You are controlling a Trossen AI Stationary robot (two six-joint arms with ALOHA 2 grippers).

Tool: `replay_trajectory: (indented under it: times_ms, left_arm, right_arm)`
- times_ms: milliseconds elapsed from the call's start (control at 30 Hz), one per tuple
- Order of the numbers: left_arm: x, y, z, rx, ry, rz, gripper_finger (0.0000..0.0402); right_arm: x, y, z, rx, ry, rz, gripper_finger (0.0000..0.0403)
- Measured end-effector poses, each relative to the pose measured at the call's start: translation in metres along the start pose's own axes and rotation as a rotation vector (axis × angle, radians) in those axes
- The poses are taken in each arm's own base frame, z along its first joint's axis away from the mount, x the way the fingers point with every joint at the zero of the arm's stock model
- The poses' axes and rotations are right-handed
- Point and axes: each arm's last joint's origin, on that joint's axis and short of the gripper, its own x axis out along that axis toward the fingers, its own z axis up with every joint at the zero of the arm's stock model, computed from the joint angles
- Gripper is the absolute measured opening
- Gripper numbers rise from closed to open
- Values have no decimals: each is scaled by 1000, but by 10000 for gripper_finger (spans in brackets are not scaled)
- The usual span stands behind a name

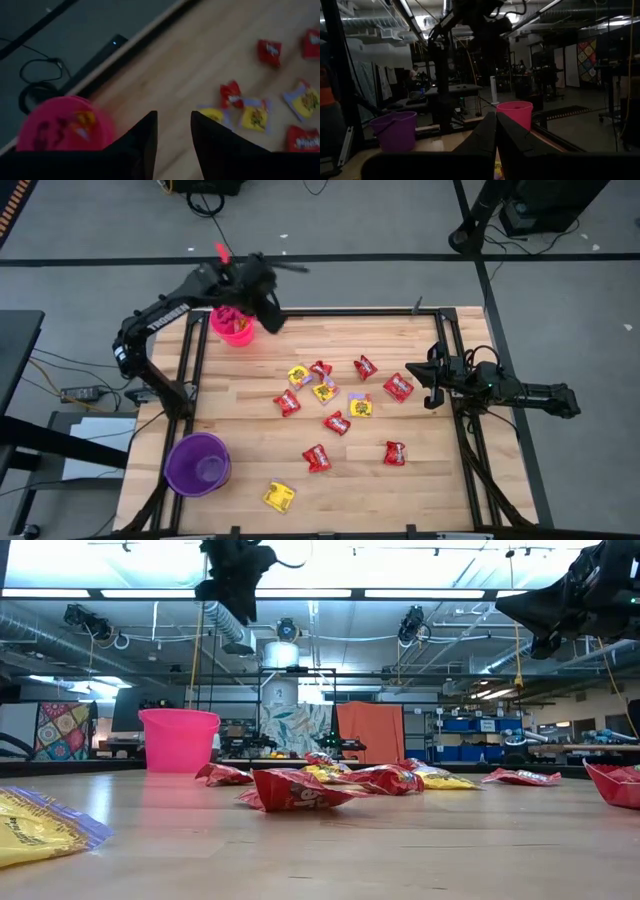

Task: Sort candy by brand, put in halloween buckets
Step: Put the yellow candy into the pink bucket

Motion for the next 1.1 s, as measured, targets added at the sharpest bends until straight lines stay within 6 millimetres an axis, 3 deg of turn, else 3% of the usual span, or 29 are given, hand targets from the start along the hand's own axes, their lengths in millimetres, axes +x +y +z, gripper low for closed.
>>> replay_trajectory:
  times_ms: [233,367,500,767,933,1100]
  left_arm:
    - [26,-57,-11,64,80,-8,151]
    - [55,-84,-15,123,144,7,153]
    - [97,-111,-23,220,232,56,153]
    - [171,-131,-41,292,412,167,153]
    - [193,-141,-47,243,426,148,153]
    - [202,-144,-47,183,416,131,153]
  right_arm:
    - [0,0,0,-1,4,0,22]
    - [0,0,-1,-1,9,18,22]
    - [0,1,-1,-1,10,33,22]
    - [0,1,-1,7,11,34,22]
    - [0,1,-1,8,10,34,22]
    - [0,1,-1,10,11,36,22]
